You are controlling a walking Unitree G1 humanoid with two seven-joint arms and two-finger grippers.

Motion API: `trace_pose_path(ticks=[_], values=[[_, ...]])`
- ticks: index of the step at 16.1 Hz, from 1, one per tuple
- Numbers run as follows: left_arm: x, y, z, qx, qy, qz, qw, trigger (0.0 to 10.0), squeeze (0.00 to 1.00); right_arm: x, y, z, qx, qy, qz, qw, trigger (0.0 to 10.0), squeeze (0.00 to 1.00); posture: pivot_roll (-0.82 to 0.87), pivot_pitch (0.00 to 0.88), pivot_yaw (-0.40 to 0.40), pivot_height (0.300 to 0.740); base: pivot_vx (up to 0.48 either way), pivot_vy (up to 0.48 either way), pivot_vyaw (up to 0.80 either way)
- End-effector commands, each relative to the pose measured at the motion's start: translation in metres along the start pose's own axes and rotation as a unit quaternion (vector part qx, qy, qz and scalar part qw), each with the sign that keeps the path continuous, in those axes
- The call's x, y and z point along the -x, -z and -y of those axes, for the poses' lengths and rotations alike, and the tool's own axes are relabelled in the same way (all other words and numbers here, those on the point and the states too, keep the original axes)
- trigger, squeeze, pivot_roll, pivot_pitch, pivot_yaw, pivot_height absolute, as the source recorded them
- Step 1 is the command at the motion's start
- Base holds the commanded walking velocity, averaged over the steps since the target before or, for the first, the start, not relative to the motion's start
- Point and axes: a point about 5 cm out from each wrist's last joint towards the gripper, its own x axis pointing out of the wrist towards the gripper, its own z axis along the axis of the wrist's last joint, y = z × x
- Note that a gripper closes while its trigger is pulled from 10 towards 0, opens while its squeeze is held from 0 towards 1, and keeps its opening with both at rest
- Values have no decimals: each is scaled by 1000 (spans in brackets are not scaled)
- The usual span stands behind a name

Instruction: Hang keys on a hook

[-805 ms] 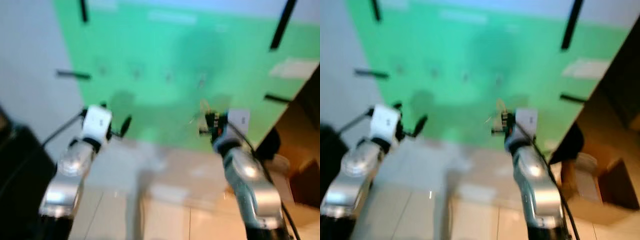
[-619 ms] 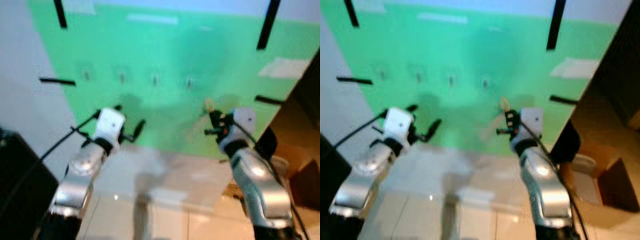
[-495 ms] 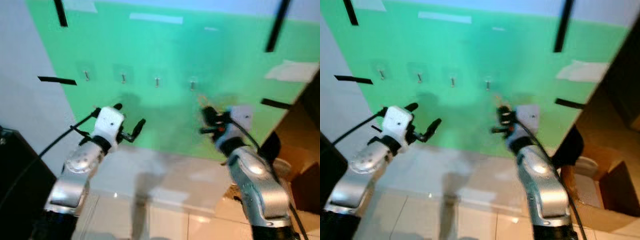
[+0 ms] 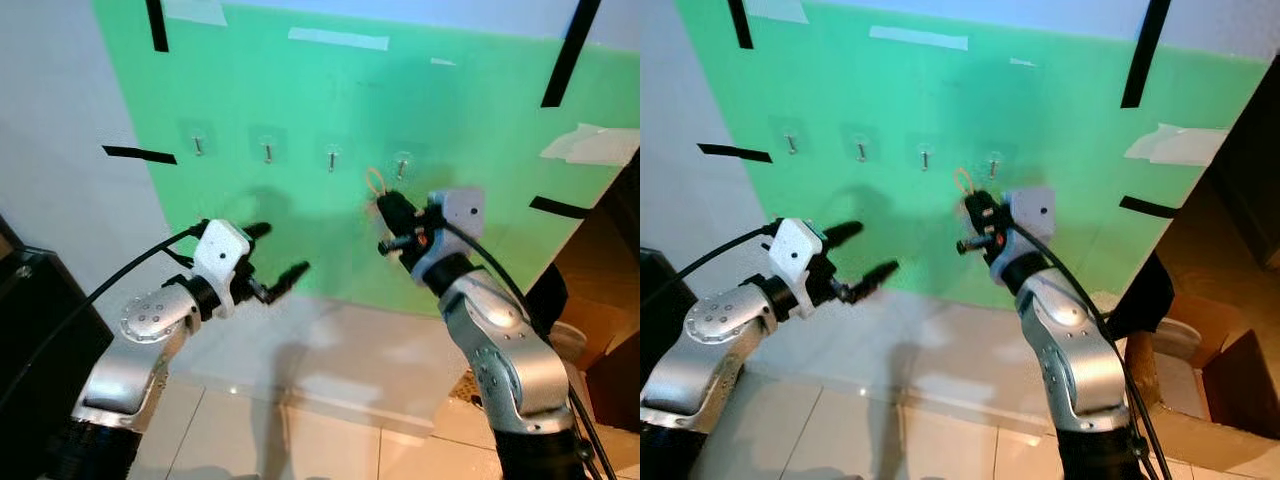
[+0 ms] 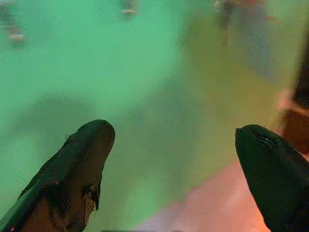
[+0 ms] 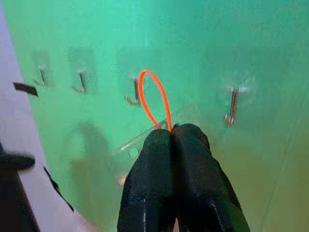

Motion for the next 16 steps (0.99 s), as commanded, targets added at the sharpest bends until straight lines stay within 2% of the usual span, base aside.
trace_pose_path(ticks=[1,3,10,11,13,16], values=[[1,-4,4,0,24,2,1000,10000,357,-2,-3,6,-16,17,3,1000,10000,0,-14,0,-14,740,0,0,0],[2,-10,5,7,39,18,999,10000,361,-3,-4,17,-41,58,5,997,10000,0,-14,0,-19,740,0,0,0],[1,-11,6,12,52,17,998,10000,365,1,9,26,-83,94,-33,992,10000,0,-20,0,-17,740,0,0,0],[1,-10,6,12,54,17,998,10000,365,2,13,31,-111,113,-40,987,10000,0,-21,0,-18,740,0,0,0],[1,-10,7,12,55,18,998,10000,365,3,15,35,-137,126,-38,982,10000,0,-20,0,-22,740,0,0,0],[1,-10,8,13,56,19,998,10000,365,4,20,37,-151,128,-50,979,10000,0,-20,0,-23,740,0,0,0]])
